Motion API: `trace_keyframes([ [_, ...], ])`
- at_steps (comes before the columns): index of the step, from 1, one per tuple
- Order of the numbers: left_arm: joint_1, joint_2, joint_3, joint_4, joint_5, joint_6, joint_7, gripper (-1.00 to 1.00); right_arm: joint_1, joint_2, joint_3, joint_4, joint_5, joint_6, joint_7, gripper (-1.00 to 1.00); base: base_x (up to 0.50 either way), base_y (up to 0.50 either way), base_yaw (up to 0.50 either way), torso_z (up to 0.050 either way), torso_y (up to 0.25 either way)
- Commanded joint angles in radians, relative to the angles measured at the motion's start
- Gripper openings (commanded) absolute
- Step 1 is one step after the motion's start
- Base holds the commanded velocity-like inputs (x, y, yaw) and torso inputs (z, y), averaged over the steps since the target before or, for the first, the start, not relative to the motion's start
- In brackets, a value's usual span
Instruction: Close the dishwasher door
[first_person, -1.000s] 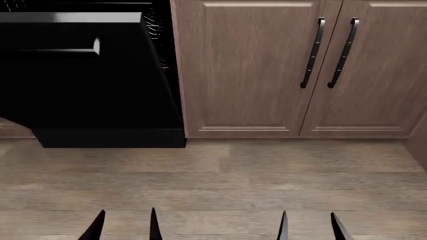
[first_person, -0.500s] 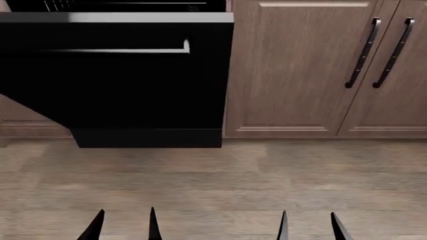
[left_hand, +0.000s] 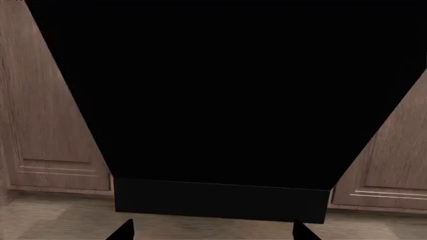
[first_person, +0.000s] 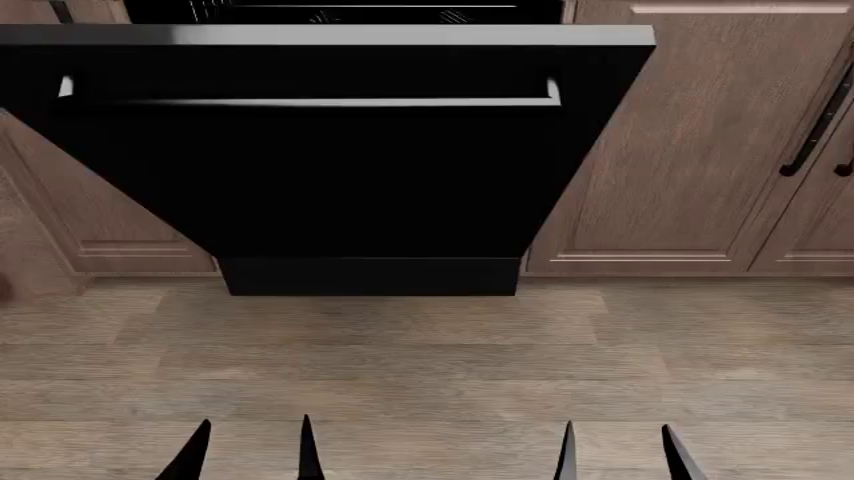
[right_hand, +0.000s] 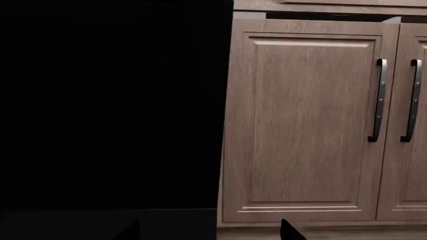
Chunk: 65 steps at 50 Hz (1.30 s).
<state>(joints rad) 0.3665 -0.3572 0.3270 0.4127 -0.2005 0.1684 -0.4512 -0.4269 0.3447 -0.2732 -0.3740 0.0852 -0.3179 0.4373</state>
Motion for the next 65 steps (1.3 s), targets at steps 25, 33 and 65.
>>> trace_keyframes([
  [25, -0.002, -0.009, 0.012, 0.002, -0.001, 0.001, -0.009, 1.0, -0.003, 0.01, -0.004, 0.004, 0.019, -0.041, 0.01, 1.0, 0.01, 0.33, 0.0, 0.0, 0.0],
  [33, -0.004, -0.011, 0.014, 0.001, -0.002, 0.002, -0.011, 1.0, -0.004, 0.011, -0.005, 0.004, 0.017, -0.049, 0.014, 1.0, 0.27, 0.0, 0.0, 0.0, 0.0],
  [65, -0.008, -0.017, 0.019, -0.008, -0.004, 0.013, -0.019, 1.0, -0.001, 0.02, -0.012, 0.001, 0.016, -0.042, 0.026, 1.0, 0.22, 0.0, 0.0, 0.0, 0.0],
])
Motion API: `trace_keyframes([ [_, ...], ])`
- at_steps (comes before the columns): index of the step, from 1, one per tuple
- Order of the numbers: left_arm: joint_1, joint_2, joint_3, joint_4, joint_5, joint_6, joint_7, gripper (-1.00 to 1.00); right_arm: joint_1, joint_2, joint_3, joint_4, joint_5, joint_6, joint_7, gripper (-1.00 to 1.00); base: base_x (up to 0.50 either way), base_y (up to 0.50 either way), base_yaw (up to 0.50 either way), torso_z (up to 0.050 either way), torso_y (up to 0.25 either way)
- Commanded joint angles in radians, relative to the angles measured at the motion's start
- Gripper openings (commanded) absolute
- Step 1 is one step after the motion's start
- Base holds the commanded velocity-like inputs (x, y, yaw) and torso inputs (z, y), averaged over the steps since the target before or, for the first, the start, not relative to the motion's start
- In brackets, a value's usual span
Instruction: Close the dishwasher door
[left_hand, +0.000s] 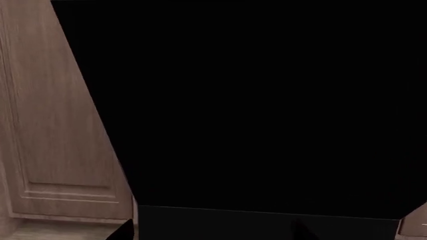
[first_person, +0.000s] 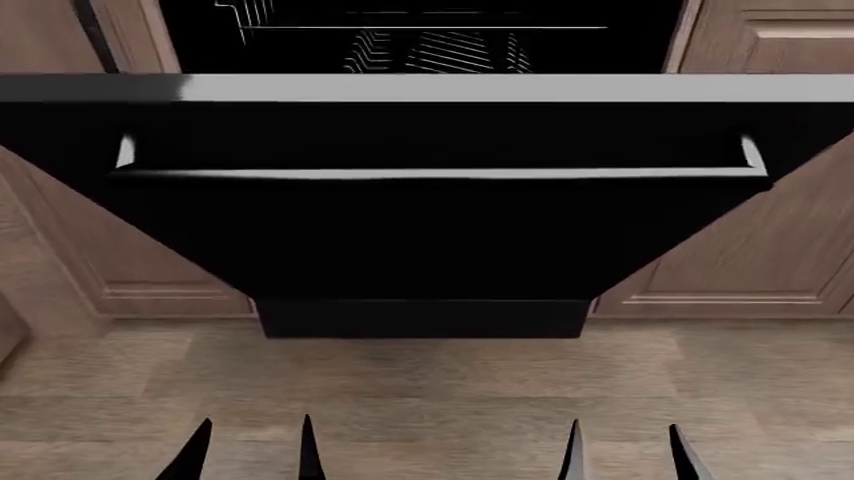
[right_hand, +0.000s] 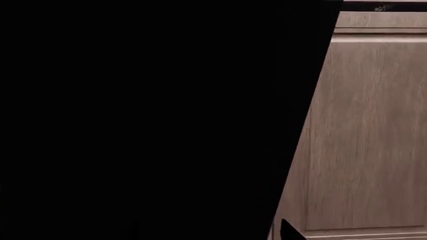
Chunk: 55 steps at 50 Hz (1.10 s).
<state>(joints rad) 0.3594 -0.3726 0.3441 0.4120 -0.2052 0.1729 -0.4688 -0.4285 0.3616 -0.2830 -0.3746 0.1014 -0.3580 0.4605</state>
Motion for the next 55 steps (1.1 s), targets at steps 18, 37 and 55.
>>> trace_keyframes([
  [18, 0.001, -0.007, 0.007, 0.008, 0.0, -0.001, -0.01, 1.0, 0.002, 0.008, -0.007, 0.002, -0.001, -0.004, 0.008, 1.0, 0.2, 0.0, 0.0, 0.0, 0.0],
  [37, -0.004, -0.01, 0.012, -0.001, -0.003, 0.007, -0.011, 1.0, 0.004, 0.013, -0.011, 0.0, -0.002, 0.001, 0.015, 1.0, 0.2, 0.0, 0.0, 0.0, 0.0],
  [55, -0.006, -0.015, 0.017, 0.005, -0.004, -0.001, -0.017, 1.0, 0.008, 0.016, -0.015, 0.003, 0.0, 0.002, 0.021, 1.0, 0.2, 0.0, 0.0, 0.0, 0.0],
])
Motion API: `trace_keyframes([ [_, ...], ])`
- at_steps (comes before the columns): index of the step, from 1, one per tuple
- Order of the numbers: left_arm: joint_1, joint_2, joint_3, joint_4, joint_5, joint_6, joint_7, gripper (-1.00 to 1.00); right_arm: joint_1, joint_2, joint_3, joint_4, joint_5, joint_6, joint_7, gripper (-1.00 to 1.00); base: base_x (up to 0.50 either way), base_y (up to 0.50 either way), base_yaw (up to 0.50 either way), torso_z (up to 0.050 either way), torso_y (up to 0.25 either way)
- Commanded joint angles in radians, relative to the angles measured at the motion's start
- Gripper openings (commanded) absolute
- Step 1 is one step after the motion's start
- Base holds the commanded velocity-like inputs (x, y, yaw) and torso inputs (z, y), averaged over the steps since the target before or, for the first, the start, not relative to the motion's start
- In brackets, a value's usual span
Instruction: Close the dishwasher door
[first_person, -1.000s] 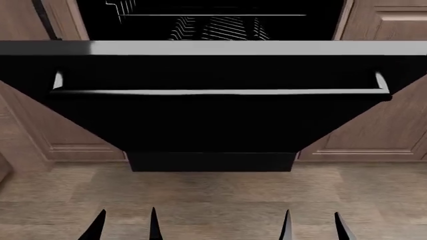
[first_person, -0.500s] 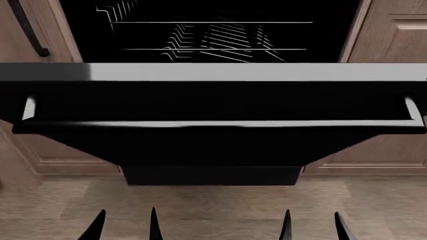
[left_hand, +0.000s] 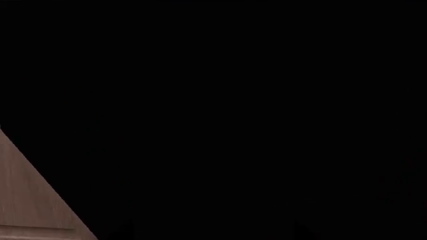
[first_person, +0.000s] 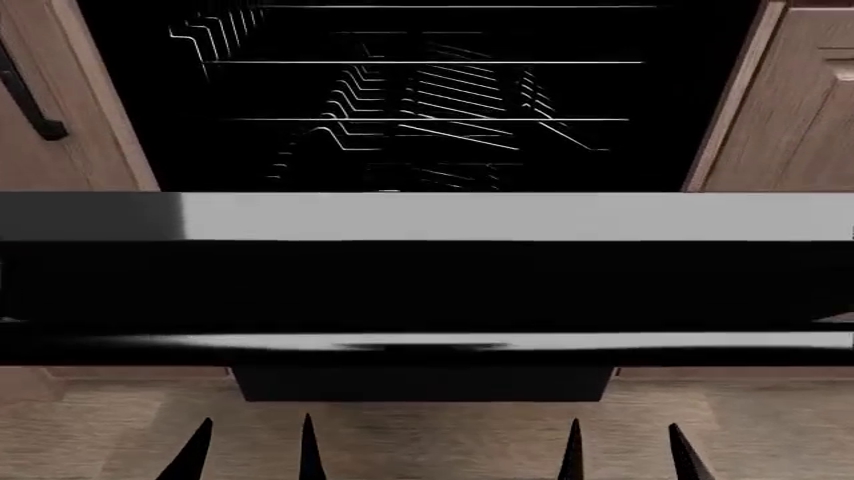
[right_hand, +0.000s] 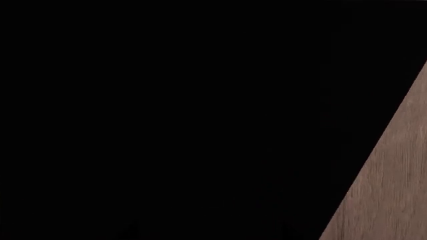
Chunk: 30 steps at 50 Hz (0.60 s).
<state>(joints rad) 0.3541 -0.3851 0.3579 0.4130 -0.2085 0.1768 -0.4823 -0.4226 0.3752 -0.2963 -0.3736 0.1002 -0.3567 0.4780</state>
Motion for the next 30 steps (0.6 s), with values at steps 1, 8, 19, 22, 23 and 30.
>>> trace_keyframes([
  [1, -0.001, -0.003, 0.004, 0.003, 0.0, -0.004, -0.004, 1.0, 0.002, 0.003, -0.002, 0.002, 0.002, 0.0, 0.003, 1.0, 0.2, 0.0, 0.0, 0.0, 0.0],
  [8, -0.004, -0.003, 0.005, -0.001, -0.001, -0.002, -0.004, 1.0, 0.004, 0.004, -0.004, 0.003, 0.003, 0.0, 0.005, 1.0, 0.2, 0.0, 0.0, 0.0, 0.0],
  [19, -0.006, -0.005, 0.007, -0.007, -0.002, 0.003, -0.006, 1.0, 0.003, 0.007, -0.006, 0.0, 0.003, 0.003, 0.01, 1.0, 0.2, 0.0, 0.0, 0.0, 0.0],
  [22, -0.006, -0.006, 0.007, -0.009, -0.002, 0.005, -0.006, 1.0, 0.003, 0.007, -0.006, -0.001, 0.003, 0.003, 0.011, 1.0, 0.18, 0.0, 0.0, 0.0, 0.0],
  [23, -0.006, -0.006, 0.007, -0.007, -0.003, 0.004, -0.007, 1.0, 0.004, 0.007, -0.007, -0.001, 0.002, 0.004, 0.011, 1.0, 0.15, 0.0, 0.0, 0.0, 0.0],
  [30, -0.006, -0.008, 0.009, -0.003, -0.003, 0.001, -0.009, 1.0, 0.002, 0.009, -0.006, -0.005, 0.007, 0.004, 0.015, 1.0, 0.09, 0.0, 0.0, 0.0, 0.0],
])
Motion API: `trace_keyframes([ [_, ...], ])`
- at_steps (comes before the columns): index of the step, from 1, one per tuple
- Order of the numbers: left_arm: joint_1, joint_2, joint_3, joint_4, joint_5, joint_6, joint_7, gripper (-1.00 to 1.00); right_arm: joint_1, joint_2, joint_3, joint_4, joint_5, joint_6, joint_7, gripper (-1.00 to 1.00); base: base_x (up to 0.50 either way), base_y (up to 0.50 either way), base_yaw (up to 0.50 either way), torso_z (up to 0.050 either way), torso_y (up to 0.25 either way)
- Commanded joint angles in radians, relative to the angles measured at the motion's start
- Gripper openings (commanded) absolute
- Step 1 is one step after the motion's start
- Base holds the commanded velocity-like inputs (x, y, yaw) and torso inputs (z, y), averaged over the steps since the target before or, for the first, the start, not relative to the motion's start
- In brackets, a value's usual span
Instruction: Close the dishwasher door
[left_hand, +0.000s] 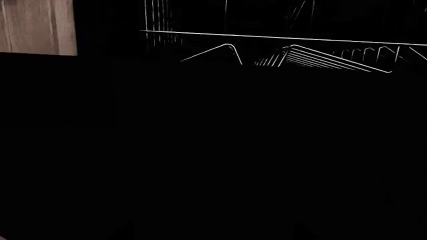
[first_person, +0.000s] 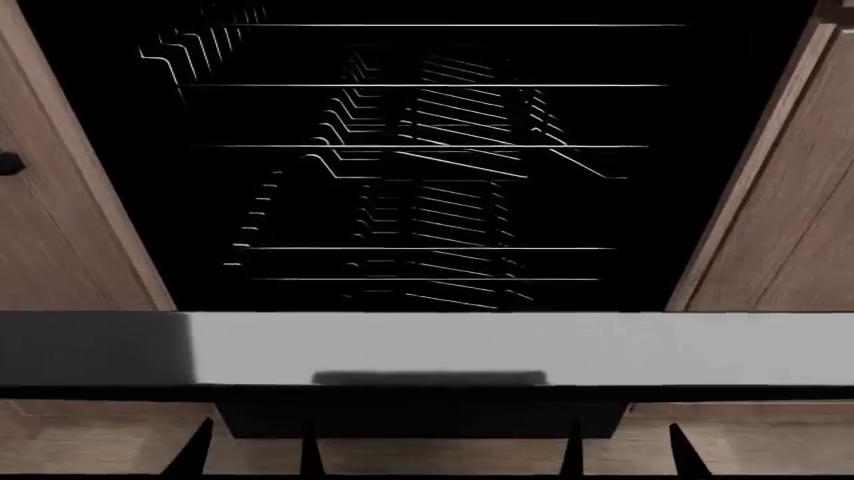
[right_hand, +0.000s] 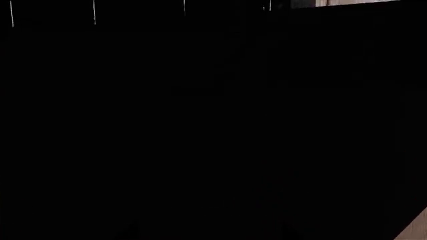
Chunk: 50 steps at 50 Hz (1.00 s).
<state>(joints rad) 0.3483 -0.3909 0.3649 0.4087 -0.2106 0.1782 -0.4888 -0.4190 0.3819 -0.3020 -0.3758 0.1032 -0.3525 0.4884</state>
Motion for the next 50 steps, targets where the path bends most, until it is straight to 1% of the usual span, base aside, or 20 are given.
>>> trace_keyframes([
  [1, -0.001, -0.003, 0.002, 0.001, -0.001, -0.001, -0.003, 1.0, -0.002, 0.002, -0.001, -0.003, 0.004, -0.002, 0.005, 1.0, 0.0, 0.0, 0.0, 0.0, 0.0],
  [11, -0.003, -0.004, 0.005, -0.002, -0.002, -0.002, -0.005, 1.0, 0.003, 0.004, -0.006, 0.006, 0.002, -0.004, 0.005, 1.0, 0.0, 0.0, 0.0, 0.0, 0.0],
  [29, -0.033, -0.009, 0.027, -0.002, 0.019, -0.049, -0.004, 1.0, 0.037, 0.009, -0.019, 0.008, 0.005, 0.052, -0.001, 1.0, 0.0, 0.0, 0.0, 0.0, 0.0],
  [42, -0.106, -0.006, 0.047, 0.018, 0.017, -0.147, 0.002, 1.0, 0.144, -0.005, -0.045, -0.01, 0.027, 0.175, -0.022, 1.0, 0.0, 0.0, 0.0, 0.0, 0.0],
  [50, -0.18, -0.005, 0.054, 0.07, 0.004, -0.245, 0.006, 1.0, 0.221, -0.009, -0.052, -0.058, 0.052, 0.282, -0.029, 1.0, 0.0, 0.0, 0.0, 0.0, 0.0],
])
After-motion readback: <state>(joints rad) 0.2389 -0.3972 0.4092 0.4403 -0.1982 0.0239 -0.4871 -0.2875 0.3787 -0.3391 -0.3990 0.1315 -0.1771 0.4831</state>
